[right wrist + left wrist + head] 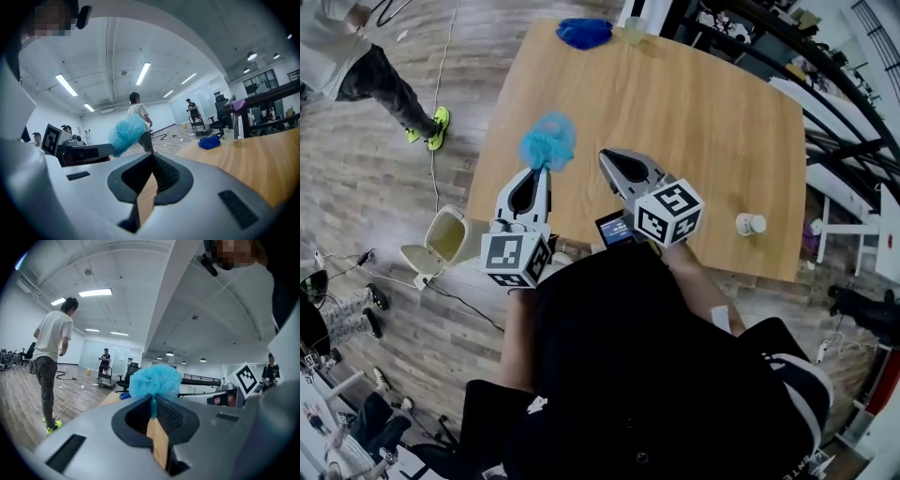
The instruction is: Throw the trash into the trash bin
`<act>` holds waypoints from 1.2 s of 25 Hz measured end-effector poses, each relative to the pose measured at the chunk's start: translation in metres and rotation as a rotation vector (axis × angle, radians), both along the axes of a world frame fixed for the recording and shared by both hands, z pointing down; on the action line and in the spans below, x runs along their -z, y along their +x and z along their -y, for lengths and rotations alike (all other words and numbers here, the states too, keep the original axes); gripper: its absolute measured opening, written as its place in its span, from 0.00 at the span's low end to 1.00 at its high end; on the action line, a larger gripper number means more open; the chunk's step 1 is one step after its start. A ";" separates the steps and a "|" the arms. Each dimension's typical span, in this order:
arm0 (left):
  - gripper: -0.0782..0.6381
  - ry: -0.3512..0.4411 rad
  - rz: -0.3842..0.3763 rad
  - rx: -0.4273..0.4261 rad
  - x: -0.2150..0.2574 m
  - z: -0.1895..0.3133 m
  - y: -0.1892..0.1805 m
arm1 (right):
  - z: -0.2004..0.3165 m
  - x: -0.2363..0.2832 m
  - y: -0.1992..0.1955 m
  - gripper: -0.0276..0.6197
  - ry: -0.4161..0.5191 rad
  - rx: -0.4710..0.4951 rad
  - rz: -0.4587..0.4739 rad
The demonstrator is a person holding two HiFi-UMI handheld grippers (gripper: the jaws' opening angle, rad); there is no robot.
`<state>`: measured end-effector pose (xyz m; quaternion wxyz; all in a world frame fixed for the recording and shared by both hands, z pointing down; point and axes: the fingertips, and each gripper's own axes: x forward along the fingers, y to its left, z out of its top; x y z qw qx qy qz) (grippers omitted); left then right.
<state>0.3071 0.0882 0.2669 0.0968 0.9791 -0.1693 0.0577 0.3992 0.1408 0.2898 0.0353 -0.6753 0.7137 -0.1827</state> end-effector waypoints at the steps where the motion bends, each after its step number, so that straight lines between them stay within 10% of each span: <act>1: 0.14 0.003 -0.002 0.005 0.002 -0.002 -0.002 | 0.001 0.003 -0.002 0.04 0.005 0.008 -0.002; 10: 0.14 0.012 0.042 0.195 -0.005 0.002 -0.059 | 0.039 -0.001 -0.043 0.04 0.016 0.198 0.021; 22: 0.14 -0.088 0.075 0.703 -0.039 0.049 -0.264 | 0.133 -0.029 -0.239 0.04 -0.020 0.660 0.054; 30: 0.14 -0.096 0.076 0.782 -0.052 0.105 -0.370 | 0.200 -0.031 -0.349 0.04 -0.030 0.737 0.038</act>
